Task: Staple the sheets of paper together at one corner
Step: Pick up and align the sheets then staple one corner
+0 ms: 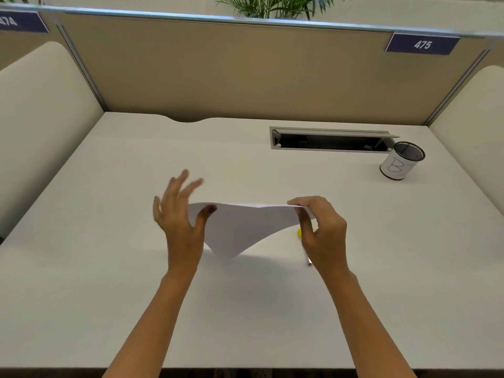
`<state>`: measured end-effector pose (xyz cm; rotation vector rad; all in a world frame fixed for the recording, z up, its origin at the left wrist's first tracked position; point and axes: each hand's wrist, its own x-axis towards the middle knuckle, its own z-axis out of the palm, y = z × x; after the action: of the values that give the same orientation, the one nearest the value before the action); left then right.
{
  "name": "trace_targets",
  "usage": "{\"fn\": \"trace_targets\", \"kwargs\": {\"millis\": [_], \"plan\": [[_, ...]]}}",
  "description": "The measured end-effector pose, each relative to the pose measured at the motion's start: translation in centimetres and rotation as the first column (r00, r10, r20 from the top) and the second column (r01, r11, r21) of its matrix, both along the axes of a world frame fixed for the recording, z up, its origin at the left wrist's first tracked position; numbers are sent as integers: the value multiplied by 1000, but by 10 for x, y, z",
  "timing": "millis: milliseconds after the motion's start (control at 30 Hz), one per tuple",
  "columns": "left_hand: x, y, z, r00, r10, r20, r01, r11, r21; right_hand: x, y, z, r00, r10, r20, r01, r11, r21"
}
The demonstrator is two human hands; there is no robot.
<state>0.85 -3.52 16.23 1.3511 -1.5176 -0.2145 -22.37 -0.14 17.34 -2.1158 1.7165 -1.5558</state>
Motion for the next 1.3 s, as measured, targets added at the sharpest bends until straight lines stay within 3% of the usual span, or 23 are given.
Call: {"fn": "trace_targets", "kwargs": {"millis": [67,200,333,467,633,833,1067,1300], "plan": [[-3,0,5,998,-57,13,58,997,-50,1,-2,13,998,34,-47,-35,999,-26],[-3,5,11,999,0,-37,-1,999,-39,-6,-8,28,990,99,-103,-101,995,-12],[-1,11,14,981,57,-187,-50,998,42,-23,-10,31,981,134,141,-159,970,182],[1,12,10,940,114,-322,-73,988,135,-28,-11,14,892,142,429,-293,905,309],[-7,14,5,892,106,-439,-33,985,170,5,-8,-18,850,94,518,-291,905,312],[-5,17,-10,847,127,-516,-18,977,211,19,-3,-30,875,-15,483,-172,925,339],[2,21,-52,885,132,-446,42,932,359,23,1,-71,886,-117,448,-136,858,495],[12,22,-62,904,92,-419,92,912,399,24,1,-68,861,-178,477,-104,855,508]]}}
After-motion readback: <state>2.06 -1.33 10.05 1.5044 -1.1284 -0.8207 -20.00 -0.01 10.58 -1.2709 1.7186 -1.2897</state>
